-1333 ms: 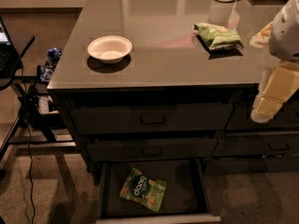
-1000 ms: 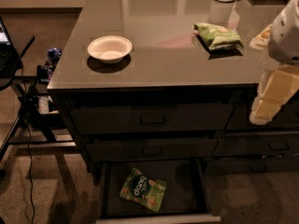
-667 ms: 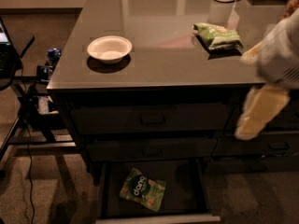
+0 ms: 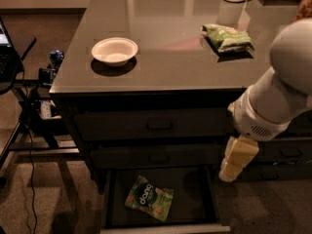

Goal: Pick green rice chip bag from bottom drawer and place on counter

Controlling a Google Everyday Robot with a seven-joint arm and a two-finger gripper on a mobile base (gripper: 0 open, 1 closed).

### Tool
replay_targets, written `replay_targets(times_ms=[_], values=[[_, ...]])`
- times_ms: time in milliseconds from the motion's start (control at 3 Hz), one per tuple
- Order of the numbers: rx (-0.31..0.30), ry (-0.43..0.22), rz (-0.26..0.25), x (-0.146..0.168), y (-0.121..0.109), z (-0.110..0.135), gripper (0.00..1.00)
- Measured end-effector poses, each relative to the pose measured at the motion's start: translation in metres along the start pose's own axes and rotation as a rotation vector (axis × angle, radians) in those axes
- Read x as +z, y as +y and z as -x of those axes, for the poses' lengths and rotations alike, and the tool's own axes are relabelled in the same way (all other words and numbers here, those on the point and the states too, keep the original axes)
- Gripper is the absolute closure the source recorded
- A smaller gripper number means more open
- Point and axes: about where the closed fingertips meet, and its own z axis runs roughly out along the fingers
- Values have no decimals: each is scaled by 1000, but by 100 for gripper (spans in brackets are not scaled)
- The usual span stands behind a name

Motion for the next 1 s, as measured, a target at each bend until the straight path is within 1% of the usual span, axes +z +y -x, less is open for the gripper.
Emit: replay_targets(times_ms=[333,667,1000], values=[[3,5,8,3,2,-2,0],[9,5,62,24,18,-1,0],[37,-8,164,74,48,10,0]])
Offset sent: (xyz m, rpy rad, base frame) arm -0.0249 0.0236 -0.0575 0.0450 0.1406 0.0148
